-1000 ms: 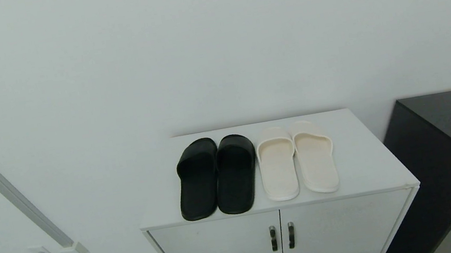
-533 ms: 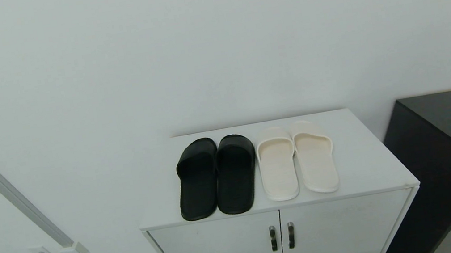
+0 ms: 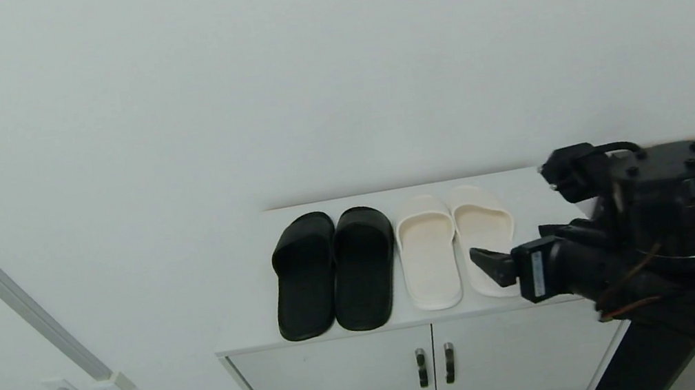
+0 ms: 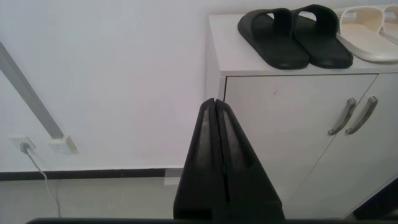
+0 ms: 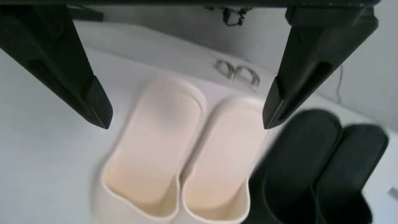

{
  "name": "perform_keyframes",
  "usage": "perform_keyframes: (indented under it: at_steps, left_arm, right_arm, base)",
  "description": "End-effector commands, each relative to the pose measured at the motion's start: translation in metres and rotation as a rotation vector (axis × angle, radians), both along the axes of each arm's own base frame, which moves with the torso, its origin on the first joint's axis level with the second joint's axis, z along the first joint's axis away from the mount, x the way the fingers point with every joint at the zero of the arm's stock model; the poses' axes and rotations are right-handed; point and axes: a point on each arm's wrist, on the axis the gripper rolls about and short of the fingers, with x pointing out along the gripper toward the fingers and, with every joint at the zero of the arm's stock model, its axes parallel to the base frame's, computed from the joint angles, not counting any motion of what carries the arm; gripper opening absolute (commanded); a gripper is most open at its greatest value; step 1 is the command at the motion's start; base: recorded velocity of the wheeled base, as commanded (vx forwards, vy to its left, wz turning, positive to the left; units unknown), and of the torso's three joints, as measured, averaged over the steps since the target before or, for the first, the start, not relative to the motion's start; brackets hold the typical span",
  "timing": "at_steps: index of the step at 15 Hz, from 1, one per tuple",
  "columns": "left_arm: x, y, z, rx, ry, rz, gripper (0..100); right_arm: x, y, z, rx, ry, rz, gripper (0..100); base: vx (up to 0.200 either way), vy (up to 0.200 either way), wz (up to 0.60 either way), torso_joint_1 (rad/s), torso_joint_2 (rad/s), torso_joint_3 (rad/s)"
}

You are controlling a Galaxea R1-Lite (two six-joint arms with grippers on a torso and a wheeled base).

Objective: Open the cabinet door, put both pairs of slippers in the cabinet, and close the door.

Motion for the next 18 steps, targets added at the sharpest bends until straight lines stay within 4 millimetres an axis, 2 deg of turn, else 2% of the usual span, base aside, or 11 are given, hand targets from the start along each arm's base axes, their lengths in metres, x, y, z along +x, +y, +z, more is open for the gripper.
perform_keyframes:
  at_steps: [1,4,6,9,13,18]
  left_arm:
    - [0.000,0.000,0.000,0.000,0.001,0.002,0]
    - [0.000,0.000,0.000,0.000,0.003,0.002,0]
    - [0.000,0.000,0.000,0.000,0.003,0.002,0]
    - [0.000,0.000,0.000,0.000,0.003,0.002,0]
    - [0.000,0.000,0.000,0.000,0.003,0.002,0]
    - [0.000,0.000,0.000,0.000,0.003,0.002,0]
  right_arm:
    - [0.035,0.038,-0.026,-0.044,0.027,-0.085,100]
    - [0.060,0.056,-0.037,-0.034,0.012,-0.208,100]
    - [0.076,0.061,-0.041,-0.032,0.000,-0.263,100]
    - [0.093,0.063,-0.045,-0.028,-0.006,-0.295,100]
    - [0.105,0.073,-0.059,-0.036,-0.013,-0.299,100]
    - [0.137,0.076,-0.062,-0.044,-0.047,-0.340,100]
  base:
    - [0.000,0.000,0.00,0.000,0.00,0.000]
    - [0.000,0.000,0.00,0.000,0.00,0.000]
    - [0.000,0.000,0.00,0.000,0.00,0.000]
    - [0.000,0.000,0.00,0.000,0.00,0.000]
    - [0.000,0.000,0.00,0.000,0.00,0.000]
    - [0.000,0.000,0.00,0.000,0.00,0.000]
